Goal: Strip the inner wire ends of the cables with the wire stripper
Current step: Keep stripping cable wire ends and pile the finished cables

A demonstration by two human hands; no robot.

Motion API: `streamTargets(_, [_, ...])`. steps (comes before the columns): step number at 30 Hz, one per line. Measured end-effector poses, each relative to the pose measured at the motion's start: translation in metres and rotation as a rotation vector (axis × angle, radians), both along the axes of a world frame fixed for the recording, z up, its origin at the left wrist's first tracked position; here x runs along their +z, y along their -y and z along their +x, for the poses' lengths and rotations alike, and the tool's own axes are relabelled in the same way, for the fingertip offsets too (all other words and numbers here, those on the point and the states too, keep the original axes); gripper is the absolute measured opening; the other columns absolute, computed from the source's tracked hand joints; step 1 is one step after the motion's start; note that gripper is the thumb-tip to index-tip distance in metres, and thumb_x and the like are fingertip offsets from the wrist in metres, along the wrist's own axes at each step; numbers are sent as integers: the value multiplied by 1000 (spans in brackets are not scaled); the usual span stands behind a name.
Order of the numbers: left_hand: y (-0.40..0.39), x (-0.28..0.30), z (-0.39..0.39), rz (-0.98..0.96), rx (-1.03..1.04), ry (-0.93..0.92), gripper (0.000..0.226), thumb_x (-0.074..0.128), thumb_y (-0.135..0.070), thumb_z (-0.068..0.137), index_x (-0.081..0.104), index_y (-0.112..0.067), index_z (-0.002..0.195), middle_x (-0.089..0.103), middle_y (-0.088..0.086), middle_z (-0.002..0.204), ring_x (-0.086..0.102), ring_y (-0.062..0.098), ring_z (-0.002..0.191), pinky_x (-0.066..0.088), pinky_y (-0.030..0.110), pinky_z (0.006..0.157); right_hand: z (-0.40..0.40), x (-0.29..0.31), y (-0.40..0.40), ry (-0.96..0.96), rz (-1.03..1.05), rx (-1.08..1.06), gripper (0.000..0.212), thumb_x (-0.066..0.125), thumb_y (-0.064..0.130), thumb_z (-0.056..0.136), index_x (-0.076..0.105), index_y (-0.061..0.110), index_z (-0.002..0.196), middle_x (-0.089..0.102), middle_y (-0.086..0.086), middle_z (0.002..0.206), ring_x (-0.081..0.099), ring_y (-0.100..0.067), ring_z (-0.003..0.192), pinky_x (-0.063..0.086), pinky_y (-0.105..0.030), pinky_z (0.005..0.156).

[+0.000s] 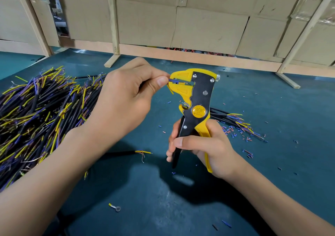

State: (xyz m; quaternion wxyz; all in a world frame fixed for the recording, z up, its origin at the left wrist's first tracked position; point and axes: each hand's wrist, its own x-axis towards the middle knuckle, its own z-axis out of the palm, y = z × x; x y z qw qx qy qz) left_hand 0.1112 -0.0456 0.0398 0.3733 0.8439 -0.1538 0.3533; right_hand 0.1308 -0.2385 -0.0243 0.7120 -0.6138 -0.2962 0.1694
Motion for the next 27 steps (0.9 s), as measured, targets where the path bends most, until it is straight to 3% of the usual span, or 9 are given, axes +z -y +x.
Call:
streamTargets(6, [2,0,0,-29,19,-9,18,59,-19,99,75,-16,105,57,0,82,52,13,71,40,27,68,0,0,0,25,0,-20,5,70,11,78,68,7,81,67,-19,76,65,-40,70,45,-74,68])
streamTargets(10, [3,-1,0,-67,9,-20,19,58,-21,98,76,-15,104,55,-8,80,50,2,70,37,19,67,0,-1,0,21,4,-31,7,70,10,79,68,7,85,68,-21,78,66,-41,71,45,-74,69])
streamTargets(15, [0,1,-1,-1,16,-1,17,61,-18,98,77,-15,102,54,-10,80,50,0,71,37,14,68,-1,-1,-1,39,-1,-22,7,69,9,78,66,3,78,66,-18,74,65,-38,68,45,-72,65])
streamTargets(22, [-2,2,-1,41,-23,10,16,62,-14,96,77,-12,102,58,6,82,50,14,71,39,22,68,-1,-2,-1,39,6,-17,5,68,11,74,65,7,74,66,-13,68,64,-34,61,46,-69,63])
streamTargets(27, [-3,2,0,57,-30,35,16,62,-13,96,77,-11,100,59,9,83,52,18,72,39,22,67,-1,-1,-1,43,10,1,1,68,10,74,67,10,74,65,-13,67,64,-33,61,47,-68,62])
